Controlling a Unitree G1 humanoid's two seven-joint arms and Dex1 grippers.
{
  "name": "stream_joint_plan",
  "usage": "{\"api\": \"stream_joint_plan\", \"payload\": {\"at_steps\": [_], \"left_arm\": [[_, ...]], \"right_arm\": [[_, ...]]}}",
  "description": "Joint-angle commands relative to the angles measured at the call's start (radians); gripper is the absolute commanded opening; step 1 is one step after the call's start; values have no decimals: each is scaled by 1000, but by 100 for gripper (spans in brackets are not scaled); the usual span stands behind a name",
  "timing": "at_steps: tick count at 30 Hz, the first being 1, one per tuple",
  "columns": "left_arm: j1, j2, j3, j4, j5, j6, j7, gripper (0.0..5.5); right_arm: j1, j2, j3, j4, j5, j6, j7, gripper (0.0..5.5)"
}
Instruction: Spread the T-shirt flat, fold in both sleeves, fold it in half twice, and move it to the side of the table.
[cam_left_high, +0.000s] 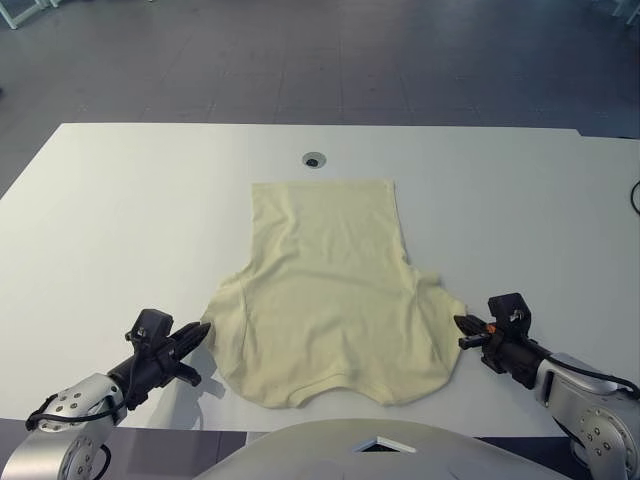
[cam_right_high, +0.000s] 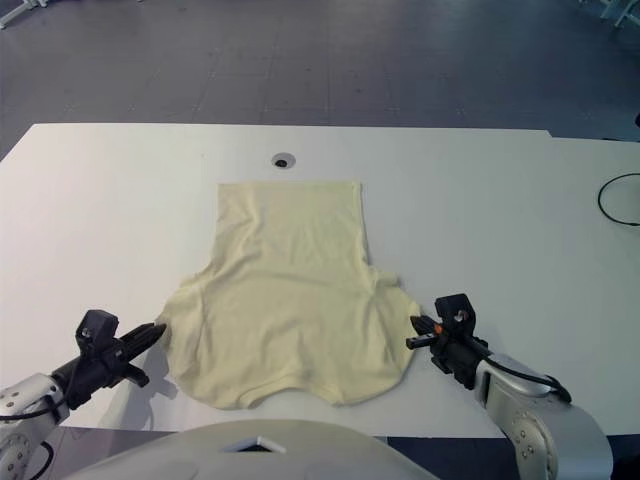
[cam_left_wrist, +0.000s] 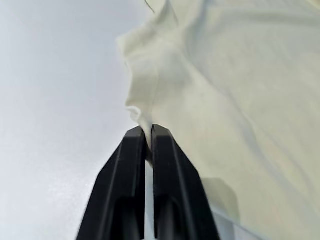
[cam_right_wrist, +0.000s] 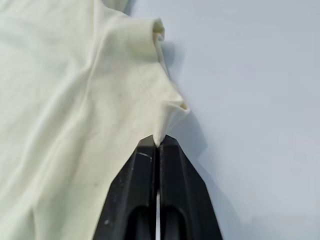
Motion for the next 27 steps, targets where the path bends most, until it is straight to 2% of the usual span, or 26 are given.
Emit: {"api": "stream_joint_plan", "payload": {"at_steps": [1, 6, 18, 27], "left_arm": [[-39, 0, 12, -16, 4, -17, 7, 1], [-51, 20, -22, -77, -4, -15, -24, 1], [-111, 70, -194, -159, 41, 47, -31, 1], [-204, 61, -300, -186, 55, 87, -14, 1]], "right_arm": [[4, -17, 13, -26, -15, -35, 5, 0], [10, -18, 7, -88, 5, -30, 10, 0], [-46, 6, 29, -164, 97, 54, -12, 0], [-127, 29, 174, -162, 102, 87, -59, 0]]}}
